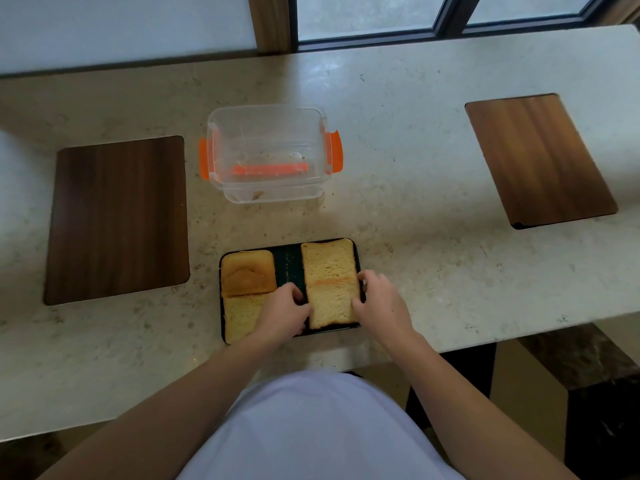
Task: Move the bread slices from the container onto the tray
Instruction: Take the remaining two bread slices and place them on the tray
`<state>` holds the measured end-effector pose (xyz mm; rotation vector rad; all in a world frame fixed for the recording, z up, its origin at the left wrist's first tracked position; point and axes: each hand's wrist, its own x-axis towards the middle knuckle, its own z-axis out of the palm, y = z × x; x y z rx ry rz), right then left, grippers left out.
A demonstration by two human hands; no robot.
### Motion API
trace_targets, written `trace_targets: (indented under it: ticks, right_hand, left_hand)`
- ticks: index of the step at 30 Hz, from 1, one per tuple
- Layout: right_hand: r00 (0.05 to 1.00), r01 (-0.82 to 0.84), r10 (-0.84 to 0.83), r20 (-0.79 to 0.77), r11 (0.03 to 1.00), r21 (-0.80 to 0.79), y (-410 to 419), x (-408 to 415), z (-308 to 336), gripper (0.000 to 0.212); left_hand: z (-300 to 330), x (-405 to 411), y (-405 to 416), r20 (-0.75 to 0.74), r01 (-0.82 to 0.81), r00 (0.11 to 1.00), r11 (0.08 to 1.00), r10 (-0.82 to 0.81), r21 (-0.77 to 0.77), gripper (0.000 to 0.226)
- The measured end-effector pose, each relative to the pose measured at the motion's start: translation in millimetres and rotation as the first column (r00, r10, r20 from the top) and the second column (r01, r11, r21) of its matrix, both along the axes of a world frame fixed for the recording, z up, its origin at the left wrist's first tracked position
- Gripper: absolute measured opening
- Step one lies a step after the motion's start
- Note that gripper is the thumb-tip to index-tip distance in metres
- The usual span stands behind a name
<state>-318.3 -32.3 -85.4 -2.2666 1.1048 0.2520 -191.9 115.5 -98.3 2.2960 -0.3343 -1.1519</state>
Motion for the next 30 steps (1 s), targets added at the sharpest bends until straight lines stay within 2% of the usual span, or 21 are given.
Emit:
trace_targets:
  ticks: [3, 6, 17, 21, 30]
  right_hand:
    - [0.995, -0.095, 0.096, 0.004, 0.995, -0.043, 2, -3, 1, 0.04]
    - [0.991, -0.133, 0.131, -0.027, 0.989, -0.065, 1, -2, 4, 0.033]
    - [0.972, -0.189, 0.179, -0.149, 0.98, -0.055, -7, 16, 7, 0.024]
    - [0.986, -0.137, 0.132, -0.106, 0.99, -0.044, -8, 12, 7, 0.018]
    - [0.994, 0.078, -0.069, -0.079, 0.99, 0.117, -12, 1, 0, 0.036]
  left_hand:
    - [1, -2, -2, 0.151, 0.029, 0.988, 0.997, -0.017, -0.071, 0.02]
    - [4, 0, -9, 0.192, 0.013, 0.981, 0.996, 0.005, -0.092, 0.012]
    - [6, 2, -16, 0.104, -0.062, 0.993, 0.998, 0.061, 0.006, 0.015]
    - [5, 2, -17, 0.089, -0.076, 0.993, 0.997, 0.074, 0.011, 0.013]
    - [3, -2, -9, -0.026, -0.132, 0.991, 0.991, 0.132, -0.005, 0.013]
